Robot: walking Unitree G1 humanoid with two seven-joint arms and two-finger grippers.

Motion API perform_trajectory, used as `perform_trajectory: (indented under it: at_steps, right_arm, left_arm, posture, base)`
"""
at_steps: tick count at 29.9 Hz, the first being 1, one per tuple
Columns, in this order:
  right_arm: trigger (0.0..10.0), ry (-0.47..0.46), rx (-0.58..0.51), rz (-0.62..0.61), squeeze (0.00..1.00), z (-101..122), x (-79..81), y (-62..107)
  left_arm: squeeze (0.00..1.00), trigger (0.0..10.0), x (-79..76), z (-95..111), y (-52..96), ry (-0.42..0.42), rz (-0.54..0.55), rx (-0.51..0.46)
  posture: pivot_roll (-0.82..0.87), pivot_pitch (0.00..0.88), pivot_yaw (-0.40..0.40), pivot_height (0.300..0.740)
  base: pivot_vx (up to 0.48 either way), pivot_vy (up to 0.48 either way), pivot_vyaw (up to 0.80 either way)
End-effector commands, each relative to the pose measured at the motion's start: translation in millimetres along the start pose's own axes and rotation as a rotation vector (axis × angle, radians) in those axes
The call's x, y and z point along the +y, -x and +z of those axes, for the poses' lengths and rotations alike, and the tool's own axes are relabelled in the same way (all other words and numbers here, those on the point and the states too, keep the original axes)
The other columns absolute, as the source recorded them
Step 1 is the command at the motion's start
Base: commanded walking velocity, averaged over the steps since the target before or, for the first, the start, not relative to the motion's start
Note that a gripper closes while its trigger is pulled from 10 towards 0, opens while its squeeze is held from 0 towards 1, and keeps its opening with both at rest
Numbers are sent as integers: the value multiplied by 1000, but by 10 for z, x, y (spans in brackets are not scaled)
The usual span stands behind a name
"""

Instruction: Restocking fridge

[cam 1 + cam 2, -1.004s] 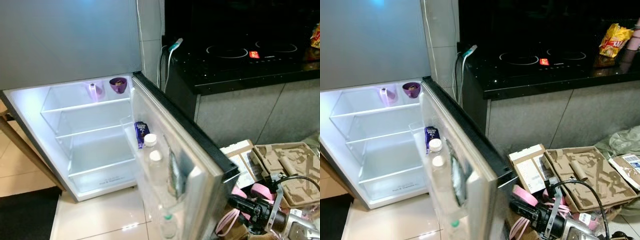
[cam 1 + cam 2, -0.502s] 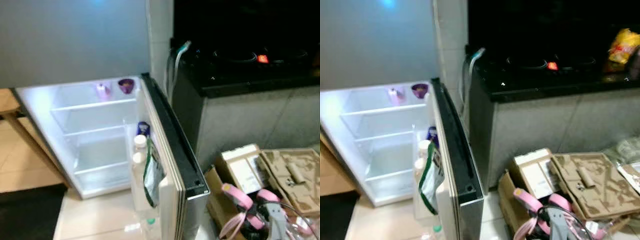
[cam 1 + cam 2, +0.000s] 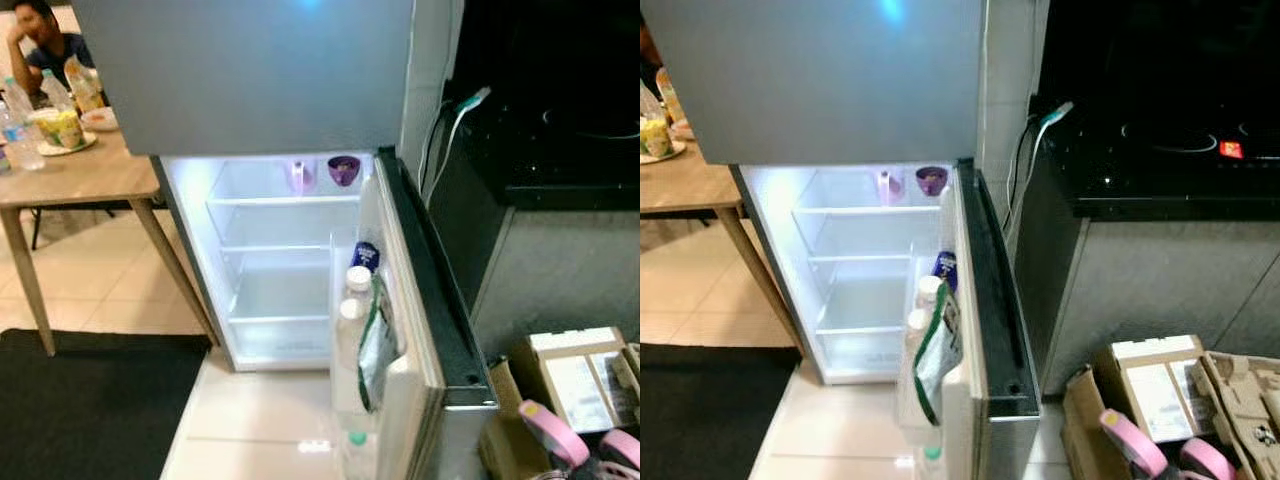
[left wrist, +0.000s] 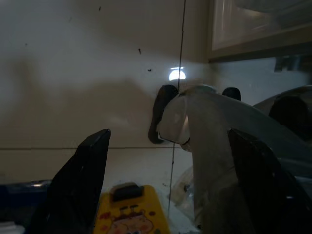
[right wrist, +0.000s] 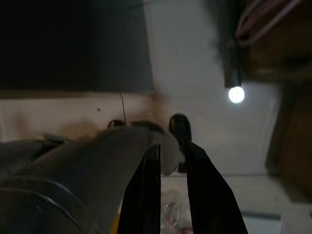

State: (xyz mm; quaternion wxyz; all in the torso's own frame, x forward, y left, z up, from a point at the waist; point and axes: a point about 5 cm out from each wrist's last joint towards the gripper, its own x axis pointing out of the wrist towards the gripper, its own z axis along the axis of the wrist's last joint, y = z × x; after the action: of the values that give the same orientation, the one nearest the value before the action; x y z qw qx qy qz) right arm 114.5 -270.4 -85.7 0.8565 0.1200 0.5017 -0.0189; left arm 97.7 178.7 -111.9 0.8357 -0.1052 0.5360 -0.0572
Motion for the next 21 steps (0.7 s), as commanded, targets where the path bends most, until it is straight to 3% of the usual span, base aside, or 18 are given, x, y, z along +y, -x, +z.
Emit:
perform_trajectory:
  at_steps: [1, 9, 10, 15, 21]
  right_arm:
    - [10000, -2, -3, -25, 0, 22, -42, 13]
    - [10000, 1, 1, -78, 0, 13, -85, 26]
    - [10000, 15, 14, -137, 0, 8, -135, 40]
    - [10000, -1, 30, -236, 0, -9, -223, 72]
    - [10000, -66, -12, -195, 0, 10, -195, 63]
  left_arm:
    - [0, 10000, -33, -55, -4, -6, -5, 25]
    - [0, 10000, -35, -58, -5, -10, -4, 30]
    - [0, 10000, -33, -56, -5, -10, -4, 30]
    - [0, 10000, -33, -54, -5, -11, -3, 30]
    - [0, 10000, -29, -65, -3, -13, -2, 35]
  posture:
    - [-111, 0, -12, 740]
    - [-117, 0, -13, 740]
    - [-118, 0, -12, 740]
    - [-118, 0, -12, 740]
    - [-117, 0, -12, 740]
  base:
    - [0, 0, 731]
    - [0, 0, 731]
    - [0, 0, 781]
    - [0, 0, 0]
    - [0, 0, 0]
